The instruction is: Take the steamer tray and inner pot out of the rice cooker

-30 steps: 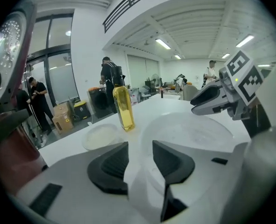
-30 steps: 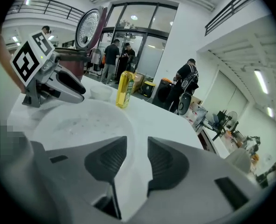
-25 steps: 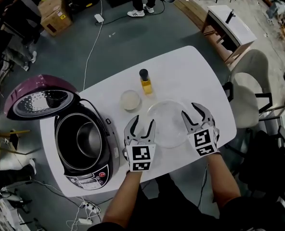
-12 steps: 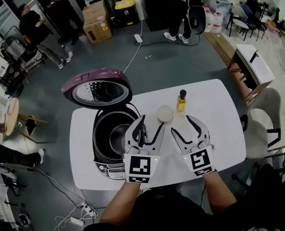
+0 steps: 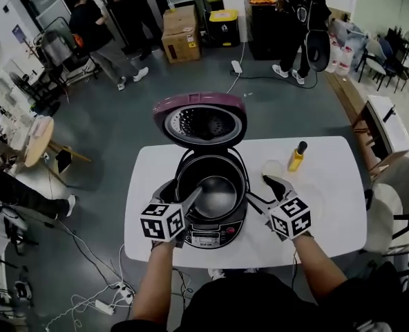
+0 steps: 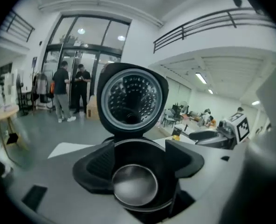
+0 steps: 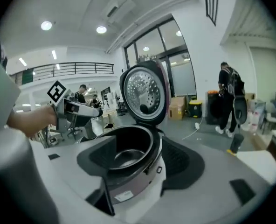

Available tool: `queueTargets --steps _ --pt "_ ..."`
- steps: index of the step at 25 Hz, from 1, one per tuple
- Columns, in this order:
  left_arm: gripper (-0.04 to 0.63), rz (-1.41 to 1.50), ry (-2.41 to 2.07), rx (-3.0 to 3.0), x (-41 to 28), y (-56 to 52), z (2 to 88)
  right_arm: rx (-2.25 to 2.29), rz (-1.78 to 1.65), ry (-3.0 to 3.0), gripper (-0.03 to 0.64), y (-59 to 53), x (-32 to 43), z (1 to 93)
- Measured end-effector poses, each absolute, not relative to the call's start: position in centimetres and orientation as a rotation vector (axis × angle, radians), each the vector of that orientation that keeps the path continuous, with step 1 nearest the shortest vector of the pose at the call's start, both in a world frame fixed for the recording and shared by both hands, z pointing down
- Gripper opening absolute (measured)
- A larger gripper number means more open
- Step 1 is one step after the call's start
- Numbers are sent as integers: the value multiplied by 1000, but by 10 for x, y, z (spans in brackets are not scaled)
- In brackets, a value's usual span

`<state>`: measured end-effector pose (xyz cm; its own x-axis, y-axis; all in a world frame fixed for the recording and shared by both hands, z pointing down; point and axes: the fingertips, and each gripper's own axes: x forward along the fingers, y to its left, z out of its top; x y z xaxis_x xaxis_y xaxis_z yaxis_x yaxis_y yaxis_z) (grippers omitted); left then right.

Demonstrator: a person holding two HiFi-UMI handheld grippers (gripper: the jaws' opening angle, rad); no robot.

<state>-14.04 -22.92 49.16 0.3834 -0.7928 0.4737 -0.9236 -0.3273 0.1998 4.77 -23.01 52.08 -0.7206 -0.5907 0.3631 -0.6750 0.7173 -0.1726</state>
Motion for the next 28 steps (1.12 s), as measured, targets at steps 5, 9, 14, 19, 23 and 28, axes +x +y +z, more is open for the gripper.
queueTargets --steps 5,9,14,19,23,28 --pt "350 211 -1297 1993 -199 -229 520 890 867 -2637 301 -233 29 540" --pt "360 58 -1073 1832 -202 -225 542 865 1292 -2551 334 -235 26 553" --pt "373 -51 -960 1666 -203 -219 564 871 1762 -2399 334 -236 24 563" --pt "368 -133 -906 1590 -204 -217 568 791 2070 -2281 333 -232 15 564" --pt "354 -121 -879 1589 -197 -217 571 764 2151 -2211 331 -228 11 574" --pt "301 -85 -851 1589 -195 -214 575 782 2197 -2190 319 -232 4 577"
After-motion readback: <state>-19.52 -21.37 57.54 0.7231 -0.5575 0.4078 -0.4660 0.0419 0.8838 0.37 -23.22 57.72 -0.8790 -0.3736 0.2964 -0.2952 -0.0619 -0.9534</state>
